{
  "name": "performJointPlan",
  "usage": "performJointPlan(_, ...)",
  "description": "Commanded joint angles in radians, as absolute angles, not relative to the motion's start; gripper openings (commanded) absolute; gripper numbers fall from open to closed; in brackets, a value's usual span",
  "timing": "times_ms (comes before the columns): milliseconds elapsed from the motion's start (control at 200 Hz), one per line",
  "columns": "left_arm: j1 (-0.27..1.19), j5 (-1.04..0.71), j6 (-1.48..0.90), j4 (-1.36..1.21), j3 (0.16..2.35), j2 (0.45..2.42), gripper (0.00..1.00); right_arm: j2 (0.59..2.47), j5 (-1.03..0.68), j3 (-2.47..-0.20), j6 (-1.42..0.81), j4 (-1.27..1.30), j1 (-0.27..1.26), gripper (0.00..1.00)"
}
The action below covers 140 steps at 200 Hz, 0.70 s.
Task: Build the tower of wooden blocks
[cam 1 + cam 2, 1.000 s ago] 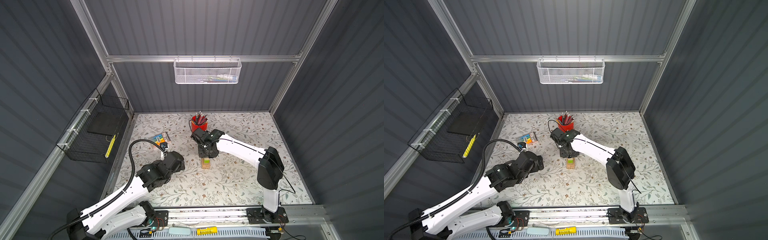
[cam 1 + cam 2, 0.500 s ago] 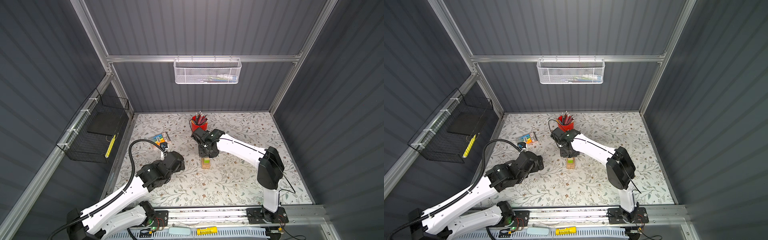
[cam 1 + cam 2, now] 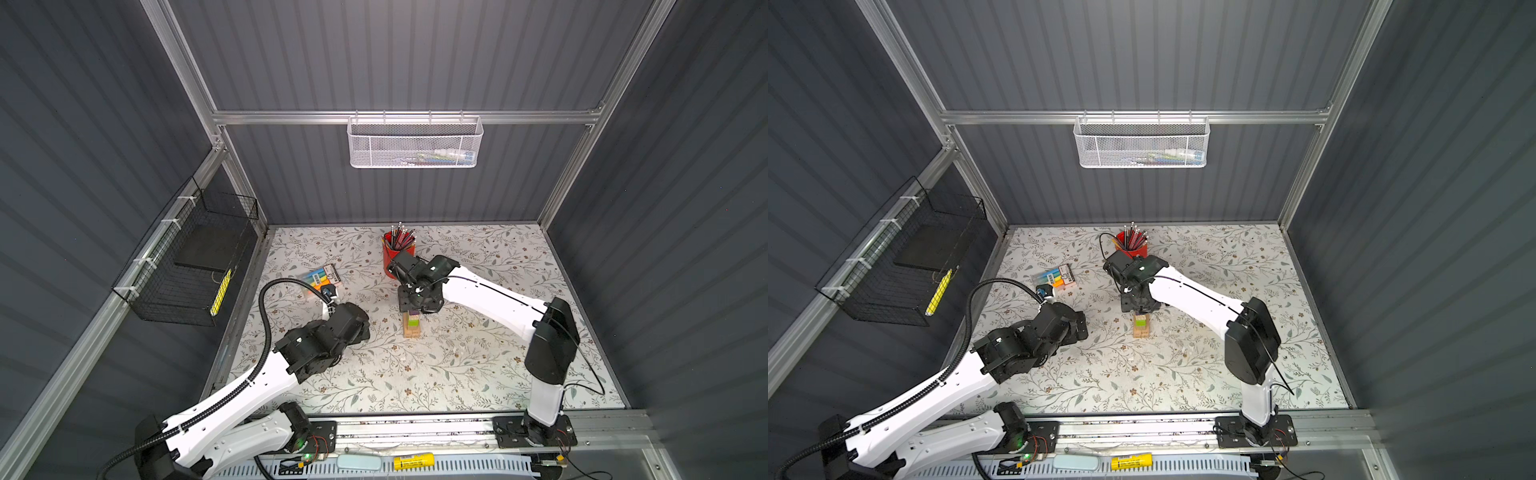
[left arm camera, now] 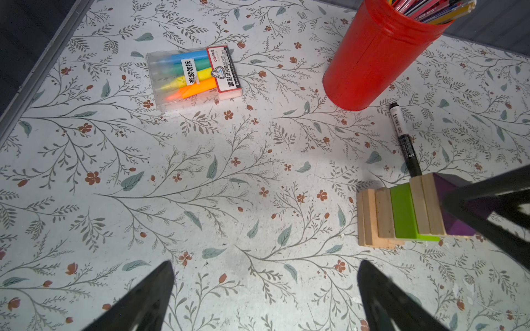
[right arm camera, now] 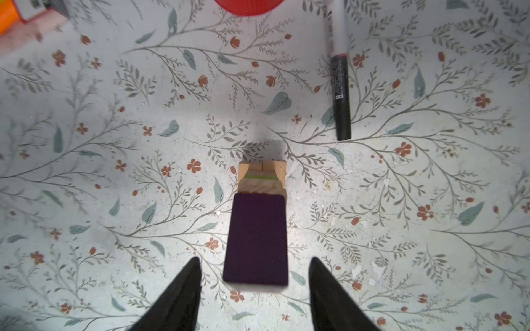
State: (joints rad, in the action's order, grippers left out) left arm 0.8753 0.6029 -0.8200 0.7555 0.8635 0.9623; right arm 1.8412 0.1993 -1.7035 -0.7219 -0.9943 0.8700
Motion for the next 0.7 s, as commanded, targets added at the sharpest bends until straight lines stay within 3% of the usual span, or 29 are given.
performJointPlan(0,0.870,0.639,-0.793,0.787,0.898,0.962,1.00,1.720,0.248,-1.698,-0.700,-1.016,0.861,0.69)
performJointPlan(210,0.768,0.630,-0.704,0.697,0.909,1.000,1.00,1.479,0.338,-1.539,-0.627,-0.959,0.739,0.99)
performJointPlan(370,0.581,0.692,-0.578,0.548,0.892,1.086,1.00,1.285,0.448,-1.250,-0.523,-0.748,0.496,0.99)
performJointPlan(535,0.330,0.742,-0.407,0.288,0.821,1.218,1.00,1.222,0.567,-0.935,-0.380,-0.404,0.214,0.99)
performJointPlan(695,0.269,0.805,-0.151,-0.148,0.624,1.299,1.00,1.226,0.513,-0.672,-0.262,0.030,0.035,0.99)
